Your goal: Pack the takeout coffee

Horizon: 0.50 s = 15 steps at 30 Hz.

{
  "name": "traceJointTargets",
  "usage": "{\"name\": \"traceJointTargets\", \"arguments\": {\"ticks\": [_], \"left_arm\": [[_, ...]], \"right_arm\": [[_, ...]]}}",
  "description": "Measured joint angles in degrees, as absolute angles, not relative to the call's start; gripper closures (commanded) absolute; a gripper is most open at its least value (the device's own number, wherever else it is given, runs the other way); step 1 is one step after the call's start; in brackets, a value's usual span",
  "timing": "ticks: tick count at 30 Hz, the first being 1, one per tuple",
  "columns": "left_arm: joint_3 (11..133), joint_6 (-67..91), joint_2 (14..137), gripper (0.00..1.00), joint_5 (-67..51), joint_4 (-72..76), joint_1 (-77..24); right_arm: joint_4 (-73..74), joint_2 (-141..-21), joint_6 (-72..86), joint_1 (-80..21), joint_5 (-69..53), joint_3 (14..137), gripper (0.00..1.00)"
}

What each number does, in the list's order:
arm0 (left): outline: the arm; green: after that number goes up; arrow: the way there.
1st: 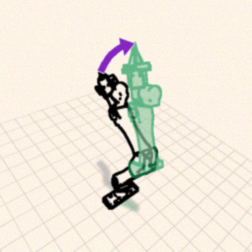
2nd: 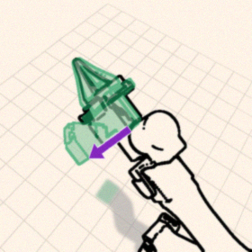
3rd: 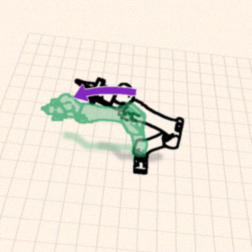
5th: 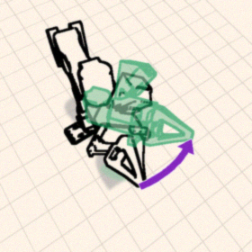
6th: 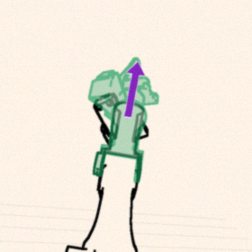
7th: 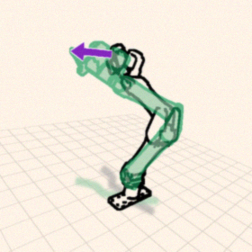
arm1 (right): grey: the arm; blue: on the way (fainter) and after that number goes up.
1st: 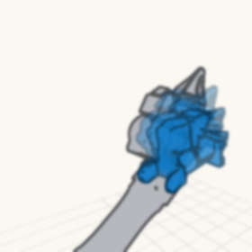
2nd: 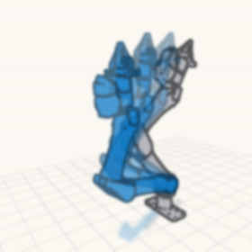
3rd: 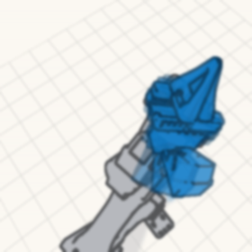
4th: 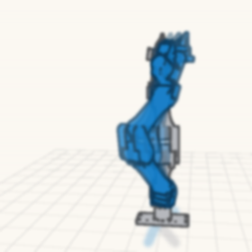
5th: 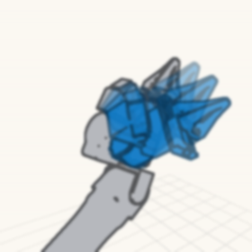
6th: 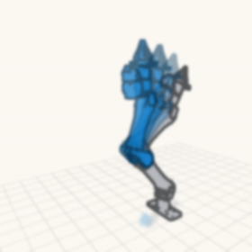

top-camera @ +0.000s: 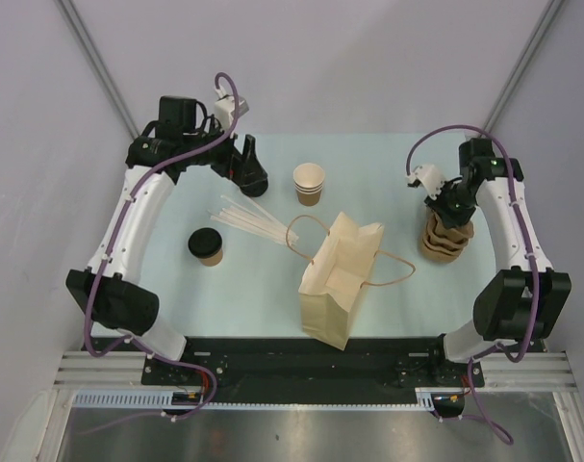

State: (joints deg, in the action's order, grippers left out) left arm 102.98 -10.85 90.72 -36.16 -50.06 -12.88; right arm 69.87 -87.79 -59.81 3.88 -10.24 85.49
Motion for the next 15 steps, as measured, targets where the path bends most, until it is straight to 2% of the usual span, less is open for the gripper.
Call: {"name": "traceJointTargets", "arguments": {"ticks": [15], "left_arm": [[102.65, -9.82, 90.80, 0.00, -35.75, -47.86, -13.02]], "right_arm": [[60.14, -76.60, -59.72, 1.06, -5.72, 79.79, 1.00]]}}
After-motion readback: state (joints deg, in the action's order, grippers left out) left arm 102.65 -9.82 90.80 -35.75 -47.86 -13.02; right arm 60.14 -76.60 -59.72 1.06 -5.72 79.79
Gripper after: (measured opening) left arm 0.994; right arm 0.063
